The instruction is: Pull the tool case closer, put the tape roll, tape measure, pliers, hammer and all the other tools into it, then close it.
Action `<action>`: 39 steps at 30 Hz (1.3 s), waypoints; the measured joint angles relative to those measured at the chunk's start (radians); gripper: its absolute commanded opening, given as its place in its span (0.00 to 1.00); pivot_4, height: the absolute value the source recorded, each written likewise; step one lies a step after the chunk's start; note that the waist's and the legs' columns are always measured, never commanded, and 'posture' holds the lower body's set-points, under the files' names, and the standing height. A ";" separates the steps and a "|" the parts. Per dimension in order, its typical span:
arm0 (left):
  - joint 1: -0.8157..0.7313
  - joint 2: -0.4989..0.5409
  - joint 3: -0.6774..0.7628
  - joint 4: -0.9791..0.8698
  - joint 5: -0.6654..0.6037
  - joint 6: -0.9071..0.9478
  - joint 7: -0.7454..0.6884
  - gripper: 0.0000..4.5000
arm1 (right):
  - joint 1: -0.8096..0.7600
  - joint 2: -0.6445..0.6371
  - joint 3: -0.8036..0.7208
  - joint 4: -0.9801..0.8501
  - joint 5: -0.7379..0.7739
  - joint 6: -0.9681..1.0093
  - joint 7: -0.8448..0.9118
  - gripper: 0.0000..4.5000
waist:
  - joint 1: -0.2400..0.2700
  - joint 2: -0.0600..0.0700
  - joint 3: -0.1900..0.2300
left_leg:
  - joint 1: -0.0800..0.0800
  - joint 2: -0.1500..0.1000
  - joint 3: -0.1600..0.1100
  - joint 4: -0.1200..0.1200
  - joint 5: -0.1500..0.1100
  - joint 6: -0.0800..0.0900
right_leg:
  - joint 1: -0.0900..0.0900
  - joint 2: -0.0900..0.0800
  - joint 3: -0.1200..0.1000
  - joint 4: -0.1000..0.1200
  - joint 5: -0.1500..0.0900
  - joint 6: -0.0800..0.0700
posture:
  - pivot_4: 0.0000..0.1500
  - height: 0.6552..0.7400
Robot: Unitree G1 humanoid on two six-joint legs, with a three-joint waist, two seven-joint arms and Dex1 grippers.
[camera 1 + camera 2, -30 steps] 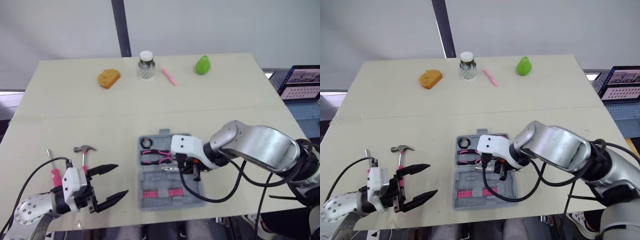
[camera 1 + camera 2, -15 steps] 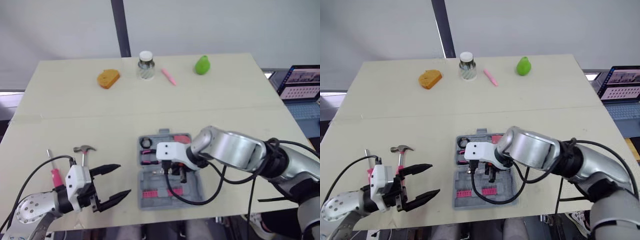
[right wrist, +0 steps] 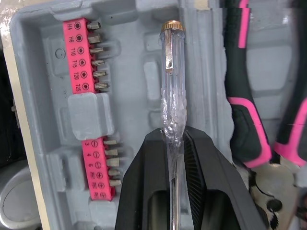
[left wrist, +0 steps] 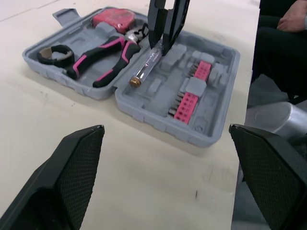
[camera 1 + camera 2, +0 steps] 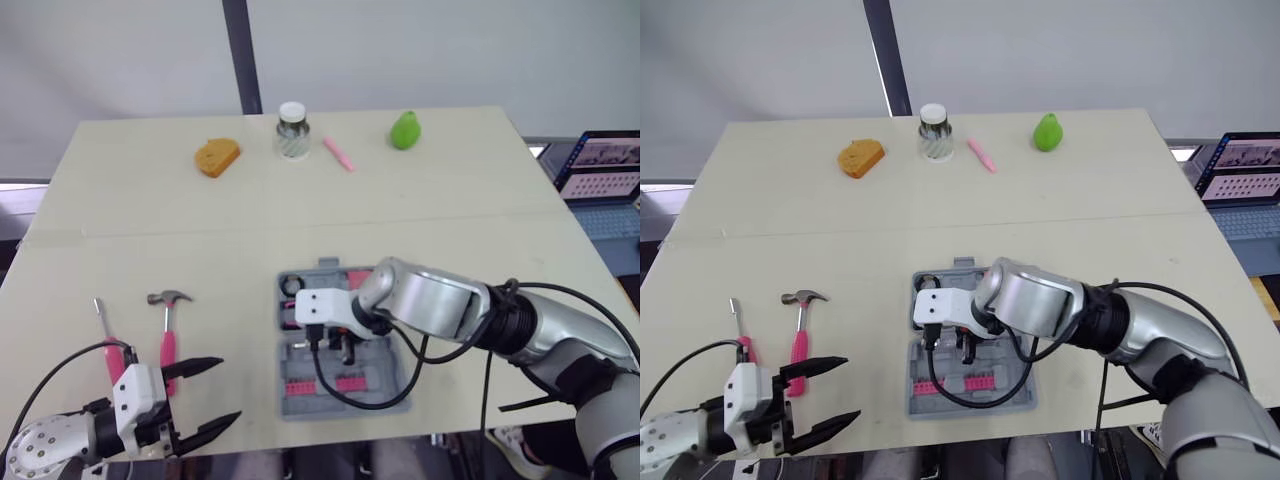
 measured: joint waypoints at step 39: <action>0.004 -0.015 0.007 0.030 0.000 -0.058 0.020 1.00 | -0.002 0.027 -0.024 0.029 -0.052 -0.023 0.084 0.53 | 0.000 0.000 0.000 | 0.000 0.000 0.000 0.000 0.000 0.000 | -0.001 0.000 -0.006 0.004 0.000 0.000 | 1.00 0.47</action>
